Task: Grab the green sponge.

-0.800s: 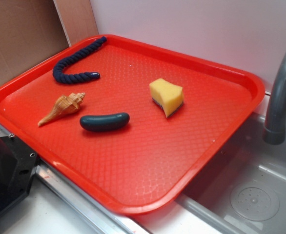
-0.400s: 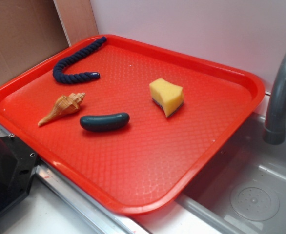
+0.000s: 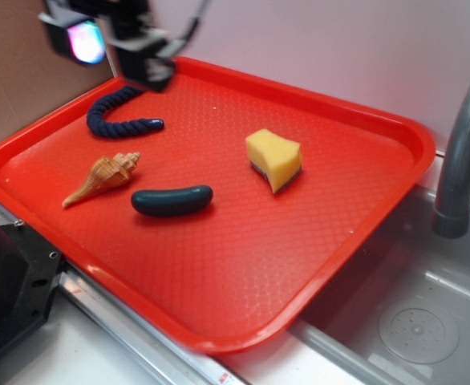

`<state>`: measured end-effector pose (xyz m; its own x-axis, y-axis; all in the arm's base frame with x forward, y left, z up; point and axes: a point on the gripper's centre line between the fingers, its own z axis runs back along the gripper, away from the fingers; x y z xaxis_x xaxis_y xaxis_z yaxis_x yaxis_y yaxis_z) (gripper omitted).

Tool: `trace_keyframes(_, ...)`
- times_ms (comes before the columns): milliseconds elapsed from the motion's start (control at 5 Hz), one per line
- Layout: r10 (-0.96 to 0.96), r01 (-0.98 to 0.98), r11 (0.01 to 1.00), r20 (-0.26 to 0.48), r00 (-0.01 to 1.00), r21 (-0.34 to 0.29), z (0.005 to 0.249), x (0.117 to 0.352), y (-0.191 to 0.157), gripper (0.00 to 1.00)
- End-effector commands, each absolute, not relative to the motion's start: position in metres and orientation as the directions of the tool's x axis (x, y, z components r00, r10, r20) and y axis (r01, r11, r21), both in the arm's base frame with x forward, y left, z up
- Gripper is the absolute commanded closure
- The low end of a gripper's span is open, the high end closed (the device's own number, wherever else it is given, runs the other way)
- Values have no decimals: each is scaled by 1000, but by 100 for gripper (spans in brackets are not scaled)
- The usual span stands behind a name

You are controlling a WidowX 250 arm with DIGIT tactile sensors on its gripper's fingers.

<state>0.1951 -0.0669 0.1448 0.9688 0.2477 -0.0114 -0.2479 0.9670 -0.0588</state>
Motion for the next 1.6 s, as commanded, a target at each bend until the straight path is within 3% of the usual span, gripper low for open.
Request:
trace_keyframes(0, 592, -558, 798, 119, 797, -227, 112, 269, -79, 0)
trace_keyframes(200, 605, -586, 795, 137, 784, -157, 82, 281, -86, 0)
trace_keyframes(400, 585, -578, 810, 77, 807, -97, 48, 281, -93, 0)
trace_keyframes(600, 545, -543, 838, 73, 835, -44, 25, 287, -97, 0)
trace_keyframes(800, 484, -484, 875, 102, 869, -25, 24, 289, -93, 100)
trace_keyframes(1000, 415, -409, 909, 63, 908, -82, 57, 282, -72, 100)
trace_keyframes(1200, 309, -304, 941, 15, 951, -148, 105, 266, -27, 100)
trace_keyframes(1400, 250, -247, 961, 9, 968, -122, 156, 249, 5, 100)
